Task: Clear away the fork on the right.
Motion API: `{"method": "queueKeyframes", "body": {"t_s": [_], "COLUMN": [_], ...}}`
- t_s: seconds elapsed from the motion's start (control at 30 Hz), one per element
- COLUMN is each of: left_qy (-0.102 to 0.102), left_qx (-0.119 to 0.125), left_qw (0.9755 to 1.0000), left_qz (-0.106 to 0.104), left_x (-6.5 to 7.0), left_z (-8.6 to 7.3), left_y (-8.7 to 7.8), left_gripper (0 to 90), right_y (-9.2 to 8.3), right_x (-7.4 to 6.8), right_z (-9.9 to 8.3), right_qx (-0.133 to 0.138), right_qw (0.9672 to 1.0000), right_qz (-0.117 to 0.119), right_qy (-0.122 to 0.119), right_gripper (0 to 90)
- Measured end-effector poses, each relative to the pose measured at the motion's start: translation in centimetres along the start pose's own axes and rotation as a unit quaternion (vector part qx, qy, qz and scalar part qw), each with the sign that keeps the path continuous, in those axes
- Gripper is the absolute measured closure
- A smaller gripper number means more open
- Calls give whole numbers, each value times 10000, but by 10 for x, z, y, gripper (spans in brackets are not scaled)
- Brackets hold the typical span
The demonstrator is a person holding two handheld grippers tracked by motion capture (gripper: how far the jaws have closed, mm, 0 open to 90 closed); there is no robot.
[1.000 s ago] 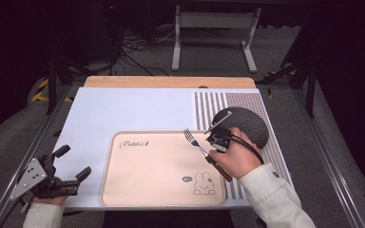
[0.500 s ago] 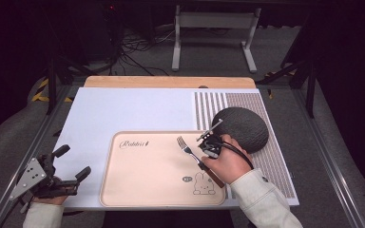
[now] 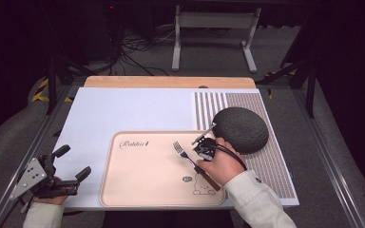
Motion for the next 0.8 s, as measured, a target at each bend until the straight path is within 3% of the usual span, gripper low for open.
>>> {"method": "queueKeyframes", "body": {"t_s": [0.8], "left_qy": [17], "left_qx": [4], "left_qw": [10000], "left_qz": [-1], "left_x": [0], "left_z": [1], "left_y": [0], "left_gripper": [4], "right_y": [17], "right_x": [1], "right_z": [-2], "right_qx": [-161], "right_qw": [9997], "right_qz": [150], "right_qy": [55], "right_gripper": [776]}}
Point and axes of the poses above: each handheld gripper's, and its own axes: y roughly forward along the jaws, z roughly out of its top, x roughly to its right, the point moved 2 cm from there along y, roughly forward along the jaws, and after that the axes turned 15 degrees about -y, right-handed, at the moved point
